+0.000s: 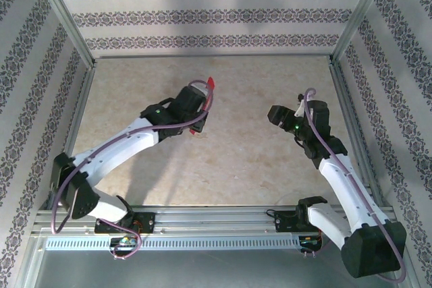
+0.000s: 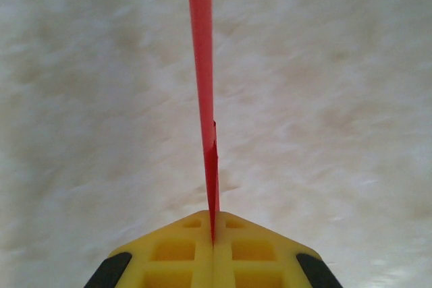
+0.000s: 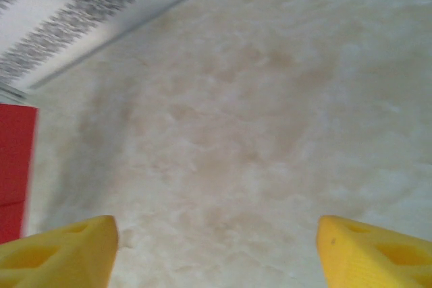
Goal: Fold a paper plane with a square sheet of paper (fold left side to right side)
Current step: Turn over the paper at the center of the table.
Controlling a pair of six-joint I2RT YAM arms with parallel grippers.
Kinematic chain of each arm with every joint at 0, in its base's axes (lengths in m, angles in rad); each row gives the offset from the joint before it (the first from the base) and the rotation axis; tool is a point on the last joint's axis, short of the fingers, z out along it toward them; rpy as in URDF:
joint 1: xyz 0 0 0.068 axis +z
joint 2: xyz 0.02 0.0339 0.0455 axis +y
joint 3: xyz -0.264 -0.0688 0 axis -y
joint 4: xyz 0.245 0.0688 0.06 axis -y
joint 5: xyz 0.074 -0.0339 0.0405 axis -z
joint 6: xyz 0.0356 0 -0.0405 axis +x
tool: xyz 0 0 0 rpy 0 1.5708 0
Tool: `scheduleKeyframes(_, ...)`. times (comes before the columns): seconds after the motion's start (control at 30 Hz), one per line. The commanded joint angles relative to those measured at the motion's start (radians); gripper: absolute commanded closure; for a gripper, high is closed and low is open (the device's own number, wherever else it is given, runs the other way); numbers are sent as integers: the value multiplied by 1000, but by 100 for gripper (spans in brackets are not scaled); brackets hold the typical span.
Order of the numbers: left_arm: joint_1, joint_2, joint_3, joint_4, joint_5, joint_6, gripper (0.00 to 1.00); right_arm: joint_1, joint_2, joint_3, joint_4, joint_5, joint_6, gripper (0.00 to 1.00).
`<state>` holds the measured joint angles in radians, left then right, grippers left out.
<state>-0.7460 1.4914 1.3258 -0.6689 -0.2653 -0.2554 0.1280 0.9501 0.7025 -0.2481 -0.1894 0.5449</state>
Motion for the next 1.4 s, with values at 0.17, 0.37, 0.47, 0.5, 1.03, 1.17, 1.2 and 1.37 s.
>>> scheduleKeyframes(0.17,-110,187,184,-409,-522,-100,100,-30,29,19,-141,124,-22,2)
scheduleKeyframes(0.37,-125,313,257,-617,-582,-349,100,-49,11,23,-190,190,-21,2)
scheduleKeyframes(0.47,-132,385,290,-699,-594,-444,100,-55,14,25,-191,190,-17,2)
scheduleKeyframes(0.5,-133,407,296,-706,-587,-464,100,-56,18,25,-191,187,-10,2)
scheduleKeyframes(1.03,-126,659,437,-551,-179,-543,100,-61,56,-5,-124,98,-9,2)
scheduleKeyframes(1.17,-114,684,444,-481,-69,-542,95,-61,71,-1,-124,76,-10,2)
scheduleKeyframes(1.2,-112,686,443,-464,-50,-539,89,-61,70,-3,-126,75,-11,2)
scheduleKeyframes(1.37,-103,691,437,-410,3,-540,84,-62,61,-7,-126,74,-16,2)
